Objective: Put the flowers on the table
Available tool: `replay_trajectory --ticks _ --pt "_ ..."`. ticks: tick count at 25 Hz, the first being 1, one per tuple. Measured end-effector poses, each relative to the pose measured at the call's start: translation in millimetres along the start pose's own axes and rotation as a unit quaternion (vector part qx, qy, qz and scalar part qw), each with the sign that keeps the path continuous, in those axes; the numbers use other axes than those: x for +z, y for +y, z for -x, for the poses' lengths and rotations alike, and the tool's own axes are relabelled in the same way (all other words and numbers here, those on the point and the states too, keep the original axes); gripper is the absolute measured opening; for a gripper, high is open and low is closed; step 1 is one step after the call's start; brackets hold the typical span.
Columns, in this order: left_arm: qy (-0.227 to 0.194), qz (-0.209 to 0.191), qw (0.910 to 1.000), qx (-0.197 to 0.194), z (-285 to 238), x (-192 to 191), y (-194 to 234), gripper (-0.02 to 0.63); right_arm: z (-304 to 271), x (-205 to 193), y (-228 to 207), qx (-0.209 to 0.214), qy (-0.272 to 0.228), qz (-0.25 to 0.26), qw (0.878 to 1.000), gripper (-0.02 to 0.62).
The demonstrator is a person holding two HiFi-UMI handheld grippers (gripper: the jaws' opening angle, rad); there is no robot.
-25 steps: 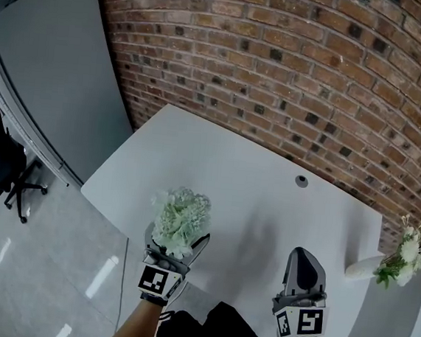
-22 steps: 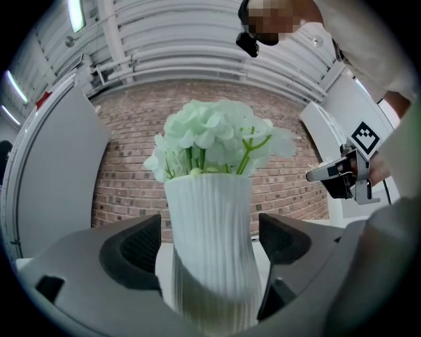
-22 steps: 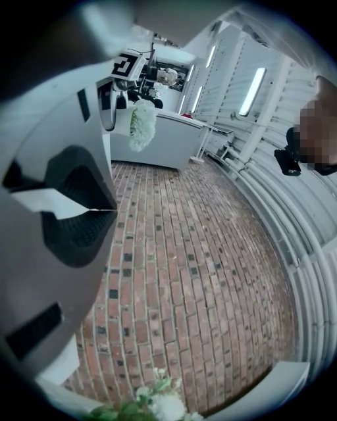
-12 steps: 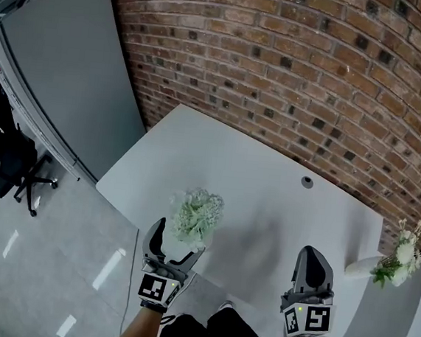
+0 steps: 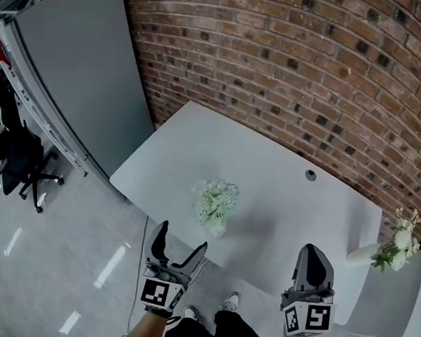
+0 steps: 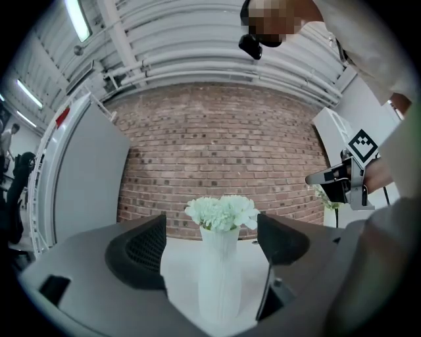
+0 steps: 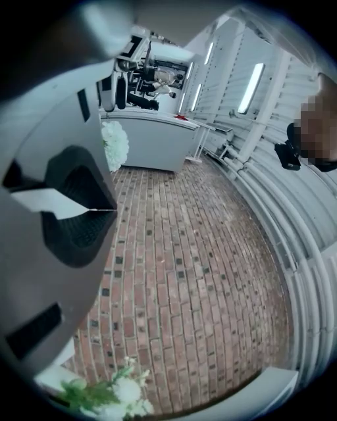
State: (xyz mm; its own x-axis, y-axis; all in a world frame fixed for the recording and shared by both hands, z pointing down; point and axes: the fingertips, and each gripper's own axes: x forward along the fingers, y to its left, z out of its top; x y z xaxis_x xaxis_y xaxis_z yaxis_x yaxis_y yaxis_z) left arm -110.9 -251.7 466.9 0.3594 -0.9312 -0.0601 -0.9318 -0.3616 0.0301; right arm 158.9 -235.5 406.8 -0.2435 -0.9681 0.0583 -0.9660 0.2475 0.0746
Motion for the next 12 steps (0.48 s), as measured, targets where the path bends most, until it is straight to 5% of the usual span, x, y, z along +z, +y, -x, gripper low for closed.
replay_trajectory --ticks 6,8,12 --pt "-0.006 -0.002 0.9997 0.025 43.0 22.7 9.4 0.229 33.6 11.1 6.3 -0.020 -0.006 0.001 1.000 0.017" --pt "-0.006 -0.004 0.9996 0.028 57.9 30.8 11.8 0.079 44.8 17.7 9.6 -0.028 -0.007 -0.001 1.000 0.017" --pt "-0.016 -0.006 0.9995 0.027 82.6 49.6 14.0 0.043 64.0 28.0 16.5 -0.039 -0.017 -0.003 0.999 0.017"
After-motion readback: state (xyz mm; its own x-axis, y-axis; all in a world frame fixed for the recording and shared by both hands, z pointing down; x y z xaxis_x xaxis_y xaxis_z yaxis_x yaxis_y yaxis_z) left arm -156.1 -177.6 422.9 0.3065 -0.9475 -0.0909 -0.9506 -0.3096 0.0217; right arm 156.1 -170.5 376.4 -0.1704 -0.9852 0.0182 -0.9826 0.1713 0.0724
